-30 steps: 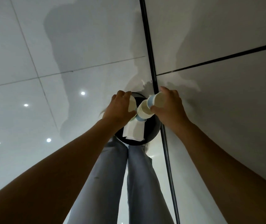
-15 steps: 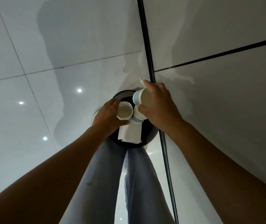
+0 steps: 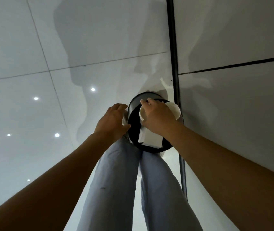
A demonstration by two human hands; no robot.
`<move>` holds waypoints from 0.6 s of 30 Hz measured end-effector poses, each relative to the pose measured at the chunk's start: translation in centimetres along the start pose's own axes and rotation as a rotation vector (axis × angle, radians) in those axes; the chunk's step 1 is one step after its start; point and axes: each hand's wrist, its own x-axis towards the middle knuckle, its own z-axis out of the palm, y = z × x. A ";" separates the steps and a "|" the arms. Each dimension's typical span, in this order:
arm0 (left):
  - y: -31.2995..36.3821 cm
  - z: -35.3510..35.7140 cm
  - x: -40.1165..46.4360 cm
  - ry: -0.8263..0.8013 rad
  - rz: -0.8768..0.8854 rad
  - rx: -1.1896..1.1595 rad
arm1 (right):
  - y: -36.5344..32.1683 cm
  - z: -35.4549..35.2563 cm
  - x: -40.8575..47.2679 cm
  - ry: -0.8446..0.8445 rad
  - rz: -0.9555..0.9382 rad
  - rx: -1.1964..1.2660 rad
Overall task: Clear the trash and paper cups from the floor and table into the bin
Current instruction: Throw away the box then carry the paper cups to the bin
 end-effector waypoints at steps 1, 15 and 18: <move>0.1 0.0 0.0 -0.001 0.005 0.003 | 0.0 0.5 0.2 0.007 -0.008 -0.055; 3.0 -7.4 -10.8 0.138 0.073 -0.001 | -6.7 -6.8 -9.4 0.043 -0.050 -0.105; 3.5 -9.4 -16.3 0.204 0.046 0.015 | -10.0 -9.2 -14.0 0.068 -0.125 -0.171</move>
